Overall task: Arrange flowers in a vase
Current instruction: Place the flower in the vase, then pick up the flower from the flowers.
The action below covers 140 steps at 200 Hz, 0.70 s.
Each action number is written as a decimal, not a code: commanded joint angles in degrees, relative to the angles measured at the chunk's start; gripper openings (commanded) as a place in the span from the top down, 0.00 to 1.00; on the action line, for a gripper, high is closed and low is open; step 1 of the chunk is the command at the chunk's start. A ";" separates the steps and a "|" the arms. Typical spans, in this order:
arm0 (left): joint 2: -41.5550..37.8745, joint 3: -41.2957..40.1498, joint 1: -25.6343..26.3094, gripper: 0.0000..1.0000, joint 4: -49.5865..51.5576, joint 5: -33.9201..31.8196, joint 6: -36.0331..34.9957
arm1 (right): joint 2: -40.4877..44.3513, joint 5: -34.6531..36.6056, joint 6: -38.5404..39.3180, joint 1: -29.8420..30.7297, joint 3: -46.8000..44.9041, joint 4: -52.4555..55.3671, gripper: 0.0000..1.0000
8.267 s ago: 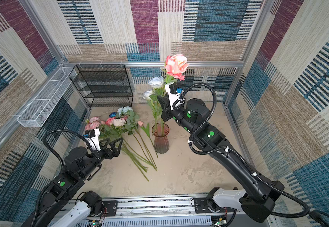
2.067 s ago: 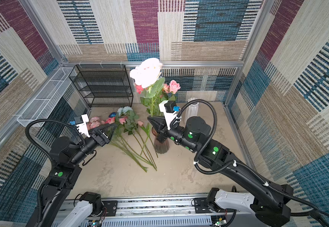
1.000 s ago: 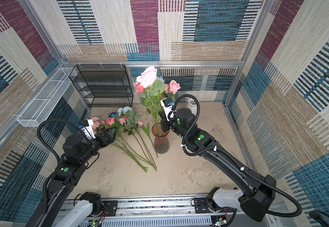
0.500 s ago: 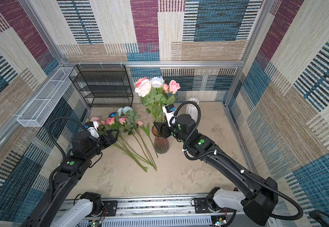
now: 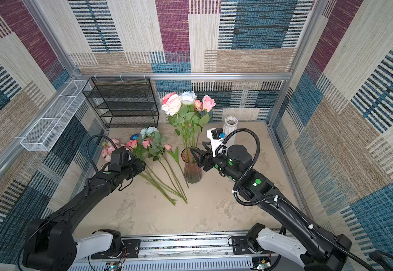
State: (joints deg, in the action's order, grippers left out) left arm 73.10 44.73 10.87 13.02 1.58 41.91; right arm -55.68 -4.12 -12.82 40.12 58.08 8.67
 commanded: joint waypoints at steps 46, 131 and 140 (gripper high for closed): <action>8.69 -1.84 -0.57 0.62 -4.60 -8.58 2.03 | 2.04 0.04 -0.81 0.05 -1.22 -1.64 0.38; 11.22 -3.10 -0.68 0.94 -7.79 -8.63 1.87 | 2.46 0.50 -0.28 0.05 -0.98 -1.22 0.41; 9.85 -3.08 -0.68 1.00 -7.42 -8.24 1.88 | 2.43 0.35 -0.29 0.05 -0.97 -1.25 0.41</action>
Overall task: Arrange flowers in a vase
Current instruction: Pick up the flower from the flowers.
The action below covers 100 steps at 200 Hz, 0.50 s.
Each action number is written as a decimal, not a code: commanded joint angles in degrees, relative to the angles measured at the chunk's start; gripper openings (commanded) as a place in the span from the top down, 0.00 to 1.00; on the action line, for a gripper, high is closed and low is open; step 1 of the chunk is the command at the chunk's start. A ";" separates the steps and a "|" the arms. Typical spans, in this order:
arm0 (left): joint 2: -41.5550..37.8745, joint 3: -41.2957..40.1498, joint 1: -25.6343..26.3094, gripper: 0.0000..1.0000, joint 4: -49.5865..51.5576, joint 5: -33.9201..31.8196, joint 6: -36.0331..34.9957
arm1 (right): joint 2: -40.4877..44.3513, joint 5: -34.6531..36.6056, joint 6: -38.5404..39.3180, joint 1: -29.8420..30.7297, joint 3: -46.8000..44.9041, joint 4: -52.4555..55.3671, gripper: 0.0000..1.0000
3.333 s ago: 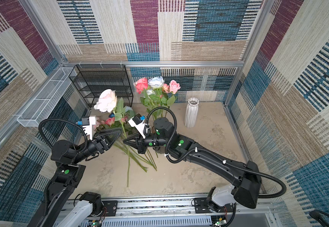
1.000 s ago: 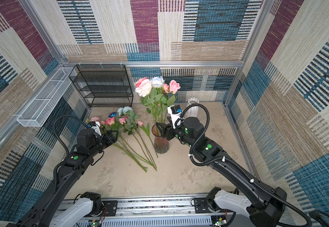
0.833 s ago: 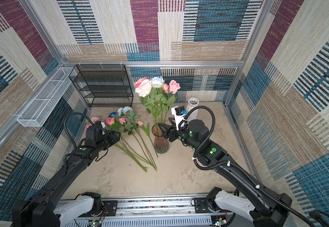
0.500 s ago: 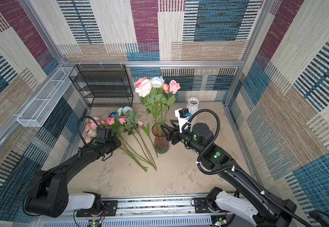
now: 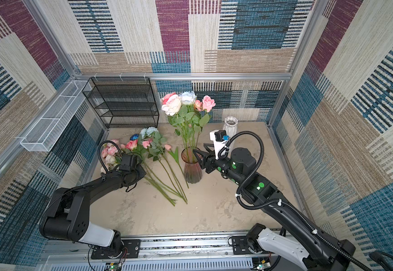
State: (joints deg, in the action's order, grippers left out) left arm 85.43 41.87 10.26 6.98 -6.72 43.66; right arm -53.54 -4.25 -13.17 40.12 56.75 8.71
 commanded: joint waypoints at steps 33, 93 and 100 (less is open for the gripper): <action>-7.79 0.24 -0.08 1.00 2.43 0.19 0.10 | 0.45 0.38 -0.19 0.04 0.38 -1.57 0.41; -18.84 -0.52 0.02 1.00 6.96 4.84 -0.46 | 0.37 -0.65 -0.72 0.05 -0.06 -2.18 0.39; -20.38 -0.12 0.02 1.00 7.52 5.97 -0.75 | 0.38 -0.69 -0.72 0.05 0.07 -2.13 0.39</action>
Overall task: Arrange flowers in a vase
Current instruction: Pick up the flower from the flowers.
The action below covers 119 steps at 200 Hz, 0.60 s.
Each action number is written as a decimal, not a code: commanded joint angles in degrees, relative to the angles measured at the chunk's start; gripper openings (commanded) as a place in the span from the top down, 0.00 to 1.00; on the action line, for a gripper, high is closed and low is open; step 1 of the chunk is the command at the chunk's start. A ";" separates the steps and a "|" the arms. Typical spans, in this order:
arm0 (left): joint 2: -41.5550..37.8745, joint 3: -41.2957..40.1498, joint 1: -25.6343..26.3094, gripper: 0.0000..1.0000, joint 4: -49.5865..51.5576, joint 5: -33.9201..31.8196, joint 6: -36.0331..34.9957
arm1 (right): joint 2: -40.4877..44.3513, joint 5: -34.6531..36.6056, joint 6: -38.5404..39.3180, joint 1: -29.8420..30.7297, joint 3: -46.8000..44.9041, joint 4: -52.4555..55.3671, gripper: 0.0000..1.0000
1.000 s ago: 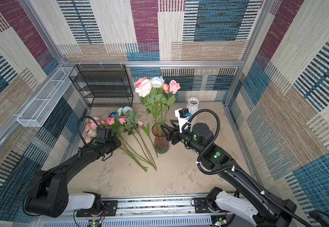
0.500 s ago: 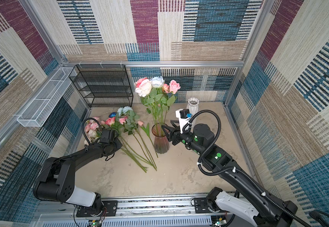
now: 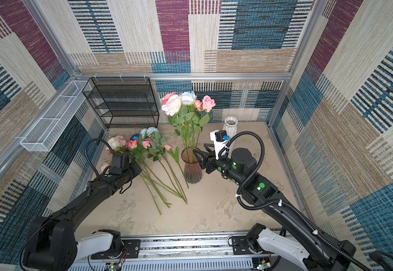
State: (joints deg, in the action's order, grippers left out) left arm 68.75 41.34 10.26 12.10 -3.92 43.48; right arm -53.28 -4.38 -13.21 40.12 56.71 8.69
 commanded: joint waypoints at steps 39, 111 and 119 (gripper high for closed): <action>-12.95 4.39 1.36 1.00 3.07 8.31 -2.35 | 0.81 -0.49 -0.67 0.05 0.44 -1.92 0.38; -13.28 26.96 17.34 1.00 1.74 1.64 -16.16 | 0.92 -0.13 -0.76 0.05 1.39 -1.95 0.38; -12.21 29.16 19.12 1.00 0.40 0.73 -18.05 | 0.92 -0.07 -0.74 0.05 1.56 -1.83 0.38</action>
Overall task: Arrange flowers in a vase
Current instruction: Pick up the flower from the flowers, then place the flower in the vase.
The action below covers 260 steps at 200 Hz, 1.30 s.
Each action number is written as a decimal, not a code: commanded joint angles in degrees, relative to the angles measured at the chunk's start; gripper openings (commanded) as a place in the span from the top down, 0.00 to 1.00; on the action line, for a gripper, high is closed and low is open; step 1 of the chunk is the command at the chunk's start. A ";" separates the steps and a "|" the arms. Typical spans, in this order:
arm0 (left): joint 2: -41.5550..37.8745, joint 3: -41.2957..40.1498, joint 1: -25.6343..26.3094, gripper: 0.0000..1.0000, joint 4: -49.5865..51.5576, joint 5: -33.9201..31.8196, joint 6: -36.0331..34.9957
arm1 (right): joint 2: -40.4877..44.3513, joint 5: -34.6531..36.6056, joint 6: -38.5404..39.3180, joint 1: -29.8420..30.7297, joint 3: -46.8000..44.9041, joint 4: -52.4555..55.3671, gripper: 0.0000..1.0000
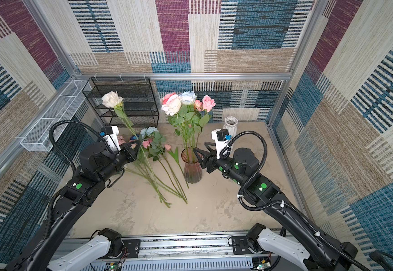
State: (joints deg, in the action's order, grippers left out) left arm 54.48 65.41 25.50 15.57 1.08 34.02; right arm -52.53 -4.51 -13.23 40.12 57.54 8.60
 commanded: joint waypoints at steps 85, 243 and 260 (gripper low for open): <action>17.98 19.42 15.92 1.00 -21.80 -4.68 -26.26 | 1.17 0.87 -0.74 0.05 1.09 -1.16 0.39; 29.95 11.83 17.45 1.00 -44.35 -5.18 -28.69 | 2.93 1.16 -0.45 0.05 1.18 -0.45 0.40; 29.17 9.53 17.91 1.00 -44.32 -5.78 -28.21 | 3.32 1.29 -0.48 0.05 1.08 -0.25 0.40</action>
State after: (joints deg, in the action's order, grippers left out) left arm 84.51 76.79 42.92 -24.14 -3.14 6.26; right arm -49.84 -3.84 -13.39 40.12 58.52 8.91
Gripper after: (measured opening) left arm 0.060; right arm 0.598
